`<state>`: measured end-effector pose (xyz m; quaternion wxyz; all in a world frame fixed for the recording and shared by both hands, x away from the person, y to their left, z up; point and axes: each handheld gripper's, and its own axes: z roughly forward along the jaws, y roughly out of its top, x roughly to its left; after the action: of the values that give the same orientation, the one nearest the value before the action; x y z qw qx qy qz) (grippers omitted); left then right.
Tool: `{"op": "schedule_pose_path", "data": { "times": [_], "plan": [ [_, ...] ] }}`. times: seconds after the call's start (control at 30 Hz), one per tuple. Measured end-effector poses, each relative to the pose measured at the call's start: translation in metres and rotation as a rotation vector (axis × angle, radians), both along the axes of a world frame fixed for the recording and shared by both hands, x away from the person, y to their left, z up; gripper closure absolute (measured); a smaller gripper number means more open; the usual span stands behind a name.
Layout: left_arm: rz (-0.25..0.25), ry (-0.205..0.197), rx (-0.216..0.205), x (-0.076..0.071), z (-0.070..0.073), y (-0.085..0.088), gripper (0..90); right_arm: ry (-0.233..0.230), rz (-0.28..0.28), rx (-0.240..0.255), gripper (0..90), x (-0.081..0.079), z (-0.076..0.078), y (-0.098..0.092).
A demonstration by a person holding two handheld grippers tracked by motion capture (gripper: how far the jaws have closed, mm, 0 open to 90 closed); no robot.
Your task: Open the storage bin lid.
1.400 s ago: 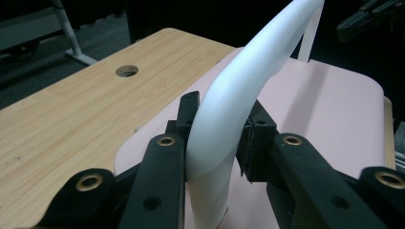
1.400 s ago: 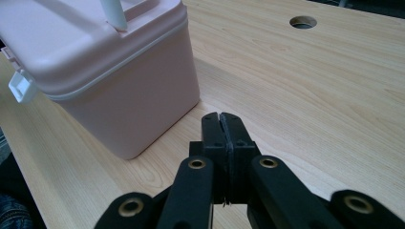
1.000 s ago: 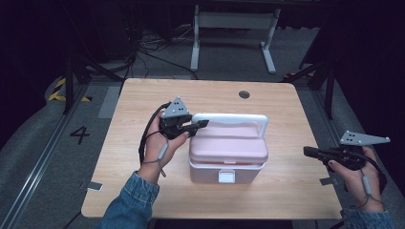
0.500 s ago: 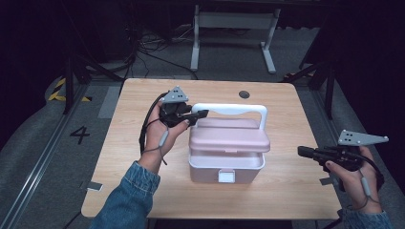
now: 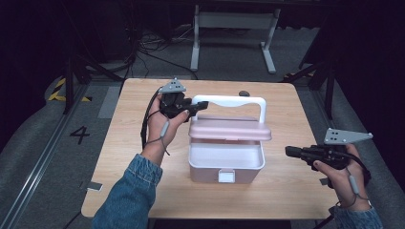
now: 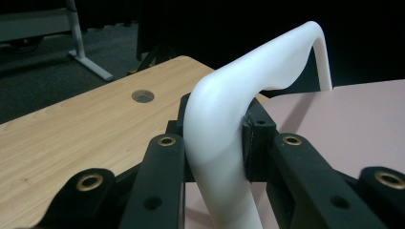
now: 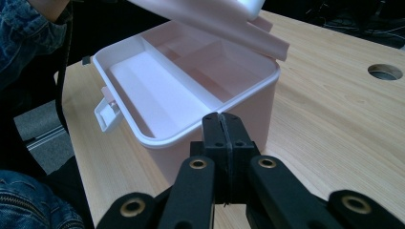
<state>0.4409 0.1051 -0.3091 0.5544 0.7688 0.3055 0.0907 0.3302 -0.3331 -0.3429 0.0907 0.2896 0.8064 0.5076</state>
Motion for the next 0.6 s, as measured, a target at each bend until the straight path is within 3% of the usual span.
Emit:
{"op": "schedule_pose_path", "data": {
  "times": [0.23,0.37,0.43,0.6],
  "plan": [
    [0.018,-0.006,-0.005,0.006,0.001,-0.001,73.9,-0.010,0.019,0.000,90.0,0.001,0.001,0.010],
    [0.025,-0.018,0.006,0.008,0.001,-0.002,74.1,-0.045,0.010,-0.007,90.0,0.001,0.004,0.016],
    [0.026,-0.016,0.014,0.010,0.002,-0.002,74.1,-0.068,0.013,0.000,90.0,0.002,0.008,0.021],
    [0.028,-0.010,0.015,0.012,0.002,-0.003,74.2,-0.074,0.021,0.024,90.0,0.004,0.011,0.027]
  ]
}}
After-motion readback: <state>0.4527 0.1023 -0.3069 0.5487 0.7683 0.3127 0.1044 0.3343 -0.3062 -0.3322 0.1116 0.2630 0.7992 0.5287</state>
